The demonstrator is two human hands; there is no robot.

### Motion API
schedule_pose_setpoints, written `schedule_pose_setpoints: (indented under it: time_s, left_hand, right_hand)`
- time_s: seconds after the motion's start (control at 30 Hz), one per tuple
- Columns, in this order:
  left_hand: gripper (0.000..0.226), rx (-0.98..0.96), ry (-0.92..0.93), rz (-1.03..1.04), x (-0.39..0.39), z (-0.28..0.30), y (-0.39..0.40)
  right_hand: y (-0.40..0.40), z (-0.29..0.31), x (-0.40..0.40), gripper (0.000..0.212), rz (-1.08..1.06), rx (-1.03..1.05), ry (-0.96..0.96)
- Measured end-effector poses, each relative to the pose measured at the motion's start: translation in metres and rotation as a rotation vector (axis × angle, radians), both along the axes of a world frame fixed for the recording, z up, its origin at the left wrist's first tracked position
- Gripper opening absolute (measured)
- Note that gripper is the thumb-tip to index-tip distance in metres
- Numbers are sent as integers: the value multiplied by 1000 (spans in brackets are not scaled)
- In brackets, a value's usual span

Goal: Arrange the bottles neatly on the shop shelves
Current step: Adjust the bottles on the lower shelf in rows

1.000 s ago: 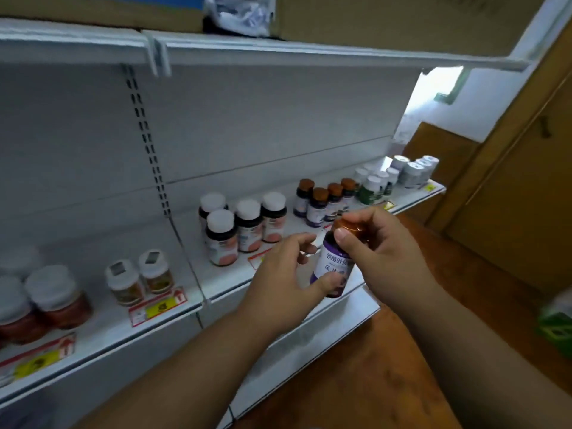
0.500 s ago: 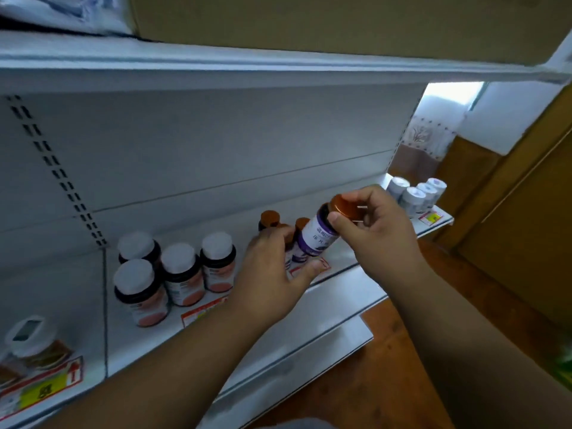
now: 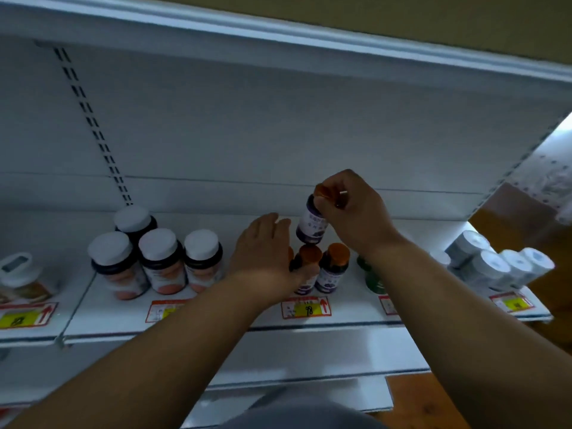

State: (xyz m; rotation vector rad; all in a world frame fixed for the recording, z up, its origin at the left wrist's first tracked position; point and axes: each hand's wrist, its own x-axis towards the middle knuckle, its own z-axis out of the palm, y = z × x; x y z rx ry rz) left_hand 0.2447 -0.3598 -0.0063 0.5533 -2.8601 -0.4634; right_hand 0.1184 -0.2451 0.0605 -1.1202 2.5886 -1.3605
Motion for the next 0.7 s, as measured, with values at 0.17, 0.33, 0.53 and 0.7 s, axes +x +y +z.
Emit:
schedule_pose_setpoints:
  time_s: [0.17,0.33,0.53,0.7]
  left_hand:
    - [112,7,-120,91,-12,-6,9]
    - [106,-4,-34,60,-15,-17,11]
    - [101,-9,15,47,-13,-26,6]
    - [101,12,54,27,-11,-28,2]
  right_hand:
    - [-6,-11,-18,13,118,37,-6]
    - [-12,-36,-29,17,228,218,-19]
    - [-15,-48,-34,18,378,414,13]
    - [-13,-44,-38,12,423,442,-5]
